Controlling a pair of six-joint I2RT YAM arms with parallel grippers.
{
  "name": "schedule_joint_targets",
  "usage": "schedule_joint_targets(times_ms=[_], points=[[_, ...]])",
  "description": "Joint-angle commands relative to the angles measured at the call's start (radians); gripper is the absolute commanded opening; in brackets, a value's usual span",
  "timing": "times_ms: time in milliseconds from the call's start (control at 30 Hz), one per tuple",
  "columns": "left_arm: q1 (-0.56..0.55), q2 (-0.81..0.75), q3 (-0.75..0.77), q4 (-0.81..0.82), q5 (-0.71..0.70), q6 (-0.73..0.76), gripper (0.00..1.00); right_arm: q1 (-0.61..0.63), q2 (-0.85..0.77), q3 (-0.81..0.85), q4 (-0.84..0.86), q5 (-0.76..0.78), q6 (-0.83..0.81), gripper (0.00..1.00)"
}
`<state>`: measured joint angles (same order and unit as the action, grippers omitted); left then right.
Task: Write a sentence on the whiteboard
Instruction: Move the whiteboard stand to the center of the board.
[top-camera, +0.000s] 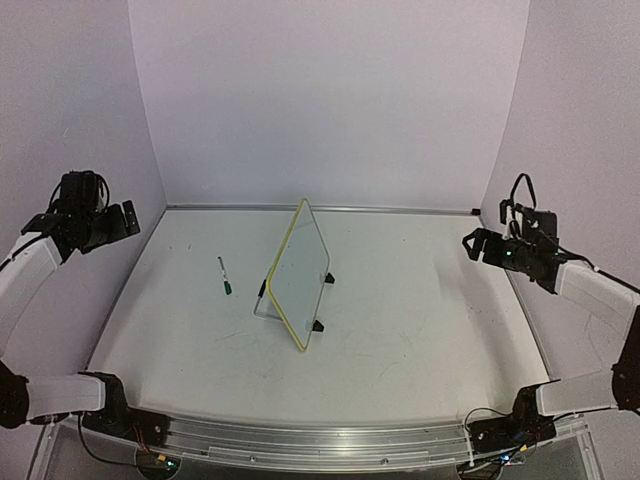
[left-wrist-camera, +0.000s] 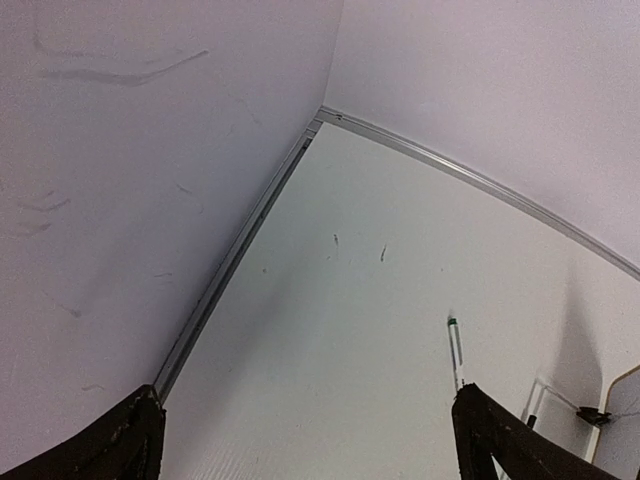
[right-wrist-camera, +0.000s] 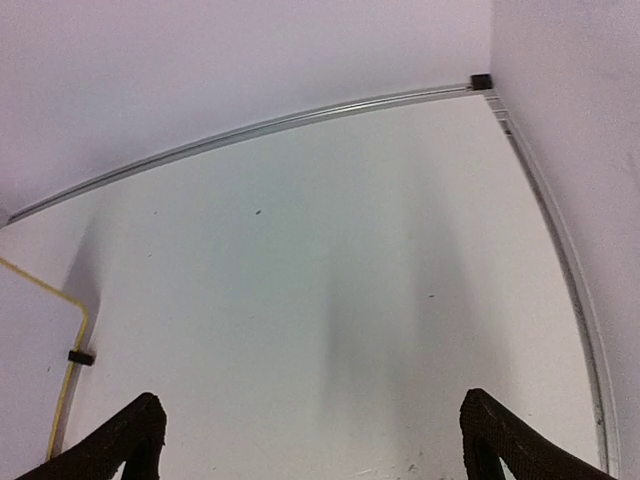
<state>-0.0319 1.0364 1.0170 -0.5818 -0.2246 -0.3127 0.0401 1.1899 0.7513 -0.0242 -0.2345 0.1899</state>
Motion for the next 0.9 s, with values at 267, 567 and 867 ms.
schedule_joint_targets(times_ms=[267, 567, 867], points=[[0.001, 0.046, -0.011, 0.037, 0.289, 0.276, 0.99, 0.413, 0.310, 0.140, 0.039, -0.209, -0.147, 0.90], [0.001, 0.027, -0.106, 0.117, 0.281, 0.300, 0.99, 0.655, 0.558, 0.241, 0.086, -0.221, -0.181, 0.82], [0.001, 0.042, -0.112, 0.144, 0.330, 0.297, 1.00, 0.796, 0.757, 0.364, 0.104, -0.173, -0.253, 0.73]])
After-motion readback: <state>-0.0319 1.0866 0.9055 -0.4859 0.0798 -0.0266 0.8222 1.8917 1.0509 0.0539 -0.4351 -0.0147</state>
